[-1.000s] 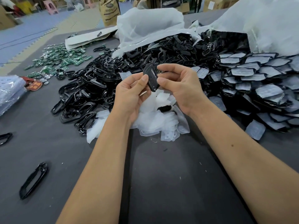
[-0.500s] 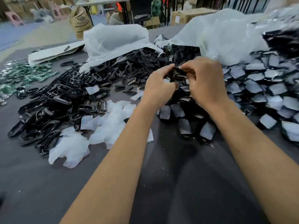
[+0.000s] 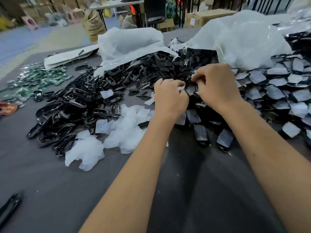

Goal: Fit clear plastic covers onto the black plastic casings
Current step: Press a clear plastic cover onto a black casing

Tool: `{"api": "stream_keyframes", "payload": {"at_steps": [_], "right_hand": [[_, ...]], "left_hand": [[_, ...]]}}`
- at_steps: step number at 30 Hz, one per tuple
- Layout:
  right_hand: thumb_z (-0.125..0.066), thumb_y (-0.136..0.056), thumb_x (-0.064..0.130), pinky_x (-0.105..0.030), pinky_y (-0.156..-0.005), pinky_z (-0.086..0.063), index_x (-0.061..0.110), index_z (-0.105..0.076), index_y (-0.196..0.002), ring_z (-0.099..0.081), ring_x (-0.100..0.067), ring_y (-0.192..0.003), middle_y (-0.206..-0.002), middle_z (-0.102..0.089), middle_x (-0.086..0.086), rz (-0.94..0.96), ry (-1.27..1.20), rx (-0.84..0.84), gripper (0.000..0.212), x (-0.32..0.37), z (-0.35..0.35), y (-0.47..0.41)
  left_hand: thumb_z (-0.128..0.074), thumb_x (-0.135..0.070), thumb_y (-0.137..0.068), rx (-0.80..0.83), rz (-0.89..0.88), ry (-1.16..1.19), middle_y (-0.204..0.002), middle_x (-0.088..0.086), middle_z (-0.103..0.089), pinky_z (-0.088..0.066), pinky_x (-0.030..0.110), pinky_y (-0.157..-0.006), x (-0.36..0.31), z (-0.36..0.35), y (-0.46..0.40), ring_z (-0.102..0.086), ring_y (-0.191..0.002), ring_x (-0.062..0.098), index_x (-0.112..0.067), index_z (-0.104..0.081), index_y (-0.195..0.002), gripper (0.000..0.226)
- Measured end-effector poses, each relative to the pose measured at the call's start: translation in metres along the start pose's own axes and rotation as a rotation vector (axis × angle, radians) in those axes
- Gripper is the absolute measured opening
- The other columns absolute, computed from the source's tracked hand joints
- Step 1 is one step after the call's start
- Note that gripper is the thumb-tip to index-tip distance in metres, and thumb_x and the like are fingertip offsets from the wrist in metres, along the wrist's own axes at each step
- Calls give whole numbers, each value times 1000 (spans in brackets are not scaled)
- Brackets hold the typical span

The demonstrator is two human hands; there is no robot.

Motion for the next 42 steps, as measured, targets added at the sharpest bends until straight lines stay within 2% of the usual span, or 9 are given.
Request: {"api": "stream_keyframes", "payload": {"at_steps": [4,11,17,22,26,31,34,37,42], "right_hand": [[-60,-90,5,-40,-90,-56,15,-82,-100,-71,-27,-97,-100,-79,-5,52,-107,25,27,46,-31,-2],[-60,-86,-2,-40,-84,-58,17,-77,-108,-64,-30,-109,-109,-72,-10,127,43,372,33,108,-111,-24],[-62,-87,-7,-44,-88,-58,8,-65,-118,-62,-37,-111,-119,-63,-18,108,197,490,35,117,-142,-42],[-58,-86,-12,-43,-87,-59,11,-74,-115,-67,-34,-100,-115,-68,-16,29,-40,386,40,118,-139,-40],[-72,-88,0,-28,-82,-57,17,-78,-107,-61,-11,-77,-88,-68,-1,-103,-495,283,27,117,-129,-18],[-74,-90,-6,-23,-72,-59,12,-76,-107,-68,-16,-73,-84,-63,-6,-377,-1224,295,25,109,-127,13],[-73,-90,-8,-28,-81,-59,7,-74,-113,-68,-22,-84,-96,-62,-15,-400,-1305,287,28,103,-127,23],[-75,-87,-9,-30,-83,-60,10,-75,-111,-69,-20,-84,-95,-64,-14,-371,-1294,264,30,101,-126,26],[-75,-86,-10,-32,-84,-60,12,-73,-117,-66,-20,-82,-94,-61,-14,-338,-1294,269,39,102,-125,28]], "left_hand": [[-52,-15,-81,-68,130,-41,-110,9,-76,-47,38,-101,30,35,8,-63,-114,28,-12,-78,-110,39],[-62,-12,-88,-95,329,-317,-123,7,-68,-47,40,-101,104,83,20,-52,-123,31,-18,-71,-121,35],[-63,-21,-96,-124,416,-513,-114,7,-70,-43,39,-93,137,110,24,-49,-119,35,-24,-70,-117,23],[-71,-14,-89,-160,401,-311,-104,4,-74,-50,43,-97,146,116,22,-62,-113,31,-23,-73,-112,26],[-62,-8,-93,-322,331,-162,-98,6,-72,-51,37,-87,141,121,24,-64,-97,26,-13,-74,-106,19],[-56,-7,-100,-537,335,250,-85,1,-67,-48,16,-64,130,121,38,-66,-69,4,-7,-65,-97,9],[-48,-4,-105,-437,371,619,-86,14,-72,-61,31,-59,125,106,50,-73,-59,23,-2,-61,-108,13],[-53,-6,-103,-385,337,571,-81,9,-75,-58,33,-54,126,98,52,-72,-54,27,-11,-63,-101,12],[-61,3,-96,-367,333,587,-82,6,-78,-64,36,-72,131,93,51,-76,-67,22,-8,-72,-108,20]]}}
Point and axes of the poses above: each hand's wrist, its own y-axis away from the middle knuckle, its own z-axis out of the back of the hand, x = y × z, the point moved 3 cm from there along -y, towards the middle knuckle
